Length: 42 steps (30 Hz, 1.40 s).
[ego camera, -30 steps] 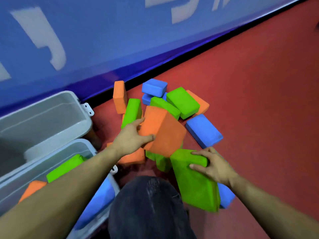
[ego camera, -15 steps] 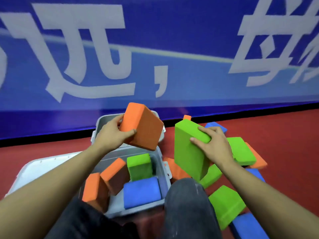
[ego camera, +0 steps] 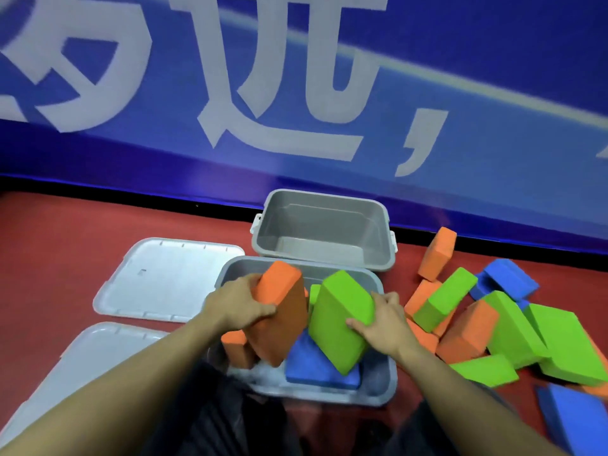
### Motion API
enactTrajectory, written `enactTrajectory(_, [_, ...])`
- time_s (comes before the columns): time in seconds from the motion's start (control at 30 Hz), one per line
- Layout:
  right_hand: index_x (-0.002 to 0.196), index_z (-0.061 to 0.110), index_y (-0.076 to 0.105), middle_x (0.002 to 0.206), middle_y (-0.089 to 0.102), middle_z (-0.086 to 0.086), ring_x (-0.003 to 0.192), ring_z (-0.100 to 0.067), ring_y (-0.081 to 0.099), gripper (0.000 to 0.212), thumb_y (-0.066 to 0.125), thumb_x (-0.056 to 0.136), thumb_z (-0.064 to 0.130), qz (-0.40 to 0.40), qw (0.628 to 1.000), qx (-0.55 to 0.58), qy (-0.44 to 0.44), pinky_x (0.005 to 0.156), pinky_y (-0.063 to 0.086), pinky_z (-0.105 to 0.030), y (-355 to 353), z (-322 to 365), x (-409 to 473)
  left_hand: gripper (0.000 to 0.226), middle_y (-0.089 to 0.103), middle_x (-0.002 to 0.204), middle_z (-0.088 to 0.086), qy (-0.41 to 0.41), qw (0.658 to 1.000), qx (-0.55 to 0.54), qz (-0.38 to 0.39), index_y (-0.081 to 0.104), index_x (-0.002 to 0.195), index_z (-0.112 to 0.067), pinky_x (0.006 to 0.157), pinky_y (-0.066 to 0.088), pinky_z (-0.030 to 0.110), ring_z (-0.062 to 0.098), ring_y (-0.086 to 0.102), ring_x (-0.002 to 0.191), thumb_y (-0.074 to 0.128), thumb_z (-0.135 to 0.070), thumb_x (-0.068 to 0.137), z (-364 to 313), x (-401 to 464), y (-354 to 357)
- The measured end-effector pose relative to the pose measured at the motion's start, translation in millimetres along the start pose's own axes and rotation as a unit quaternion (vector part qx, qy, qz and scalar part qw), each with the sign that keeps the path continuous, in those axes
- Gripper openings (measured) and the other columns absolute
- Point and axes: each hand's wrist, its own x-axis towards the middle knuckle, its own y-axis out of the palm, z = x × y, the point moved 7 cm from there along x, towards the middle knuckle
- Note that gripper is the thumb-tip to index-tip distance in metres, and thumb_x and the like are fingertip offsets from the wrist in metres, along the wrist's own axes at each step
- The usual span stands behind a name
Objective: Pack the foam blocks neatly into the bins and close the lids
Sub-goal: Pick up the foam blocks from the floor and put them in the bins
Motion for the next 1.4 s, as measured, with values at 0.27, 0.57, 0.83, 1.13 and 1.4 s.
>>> enactTrajectory(0.27, [0.146, 0.014, 0.037, 0.134, 0.036, -0.013, 0.131, -0.033, 0.040, 0.092, 0.083, 0.075, 0.048, 0.036, 0.998, 0.015, 0.044, 0.116, 0.029, -0.037, 66, -13, 16, 0.096, 0.063, 0.139, 0.005, -0.052, 0.995, 0.061, 0.054, 0.036, 0.152, -0.026, 0.101, 0.050, 0.040, 0.032, 0.062, 0.124, 0.070, -0.064, 0.071, 31, 41, 60])
enactTrajectory(0.57, [0.140, 0.019, 0.038, 0.134, 0.045, -0.005, 0.127, -0.028, 0.049, 0.086, 0.077, 0.075, 0.060, 0.036, 0.997, -0.018, 0.065, 0.106, 0.042, -0.041, 88, -7, 29, 0.085, 0.062, 0.134, 0.013, -0.086, 0.987, 0.078, 0.115, 0.029, 0.149, -0.009, 0.096, 0.049, 0.038, 0.034, 0.061, 0.122, 0.070, -0.048, 0.086, 56, 66, 136])
enactTrajectory(0.83, [0.137, 0.020, 0.037, 0.131, 0.042, -0.005, 0.126, -0.028, 0.050, 0.081, 0.081, 0.077, 0.049, 0.064, 0.994, 0.007, 0.091, 0.102, 0.046, -0.042, 110, -15, 34, 0.090, 0.034, 0.153, 0.017, -0.111, 0.970, 0.089, 0.196, 0.004, 0.162, -0.011, 0.111, 0.039, 0.045, 0.036, 0.047, 0.138, 0.060, -0.040, 0.098, 85, 77, 181])
enactTrajectory(1.13, [0.138, 0.021, 0.042, 0.136, 0.045, -0.008, 0.129, -0.031, 0.049, 0.064, 0.069, 0.088, 0.050, 0.109, 0.988, -0.040, 0.101, 0.104, 0.045, -0.044, 122, -19, 38, 0.075, 0.041, 0.146, 0.017, -0.080, 0.988, 0.035, 0.125, 0.035, 0.146, -0.013, 0.110, 0.039, 0.045, 0.041, 0.045, 0.135, 0.066, -0.052, 0.090, 50, 91, 163])
enactTrajectory(1.4, [0.140, 0.021, 0.042, 0.134, 0.046, -0.006, 0.128, -0.030, 0.050, 0.066, 0.067, 0.088, 0.053, 0.072, 0.994, -0.020, 0.080, 0.103, 0.045, -0.042, 98, -20, 30, 0.088, 0.039, 0.149, 0.020, 0.026, 0.997, -0.038, 0.055, 0.029, 0.156, -0.010, 0.114, 0.037, 0.044, 0.040, 0.043, 0.138, 0.070, -0.051, 0.090, -31, 96, 131])
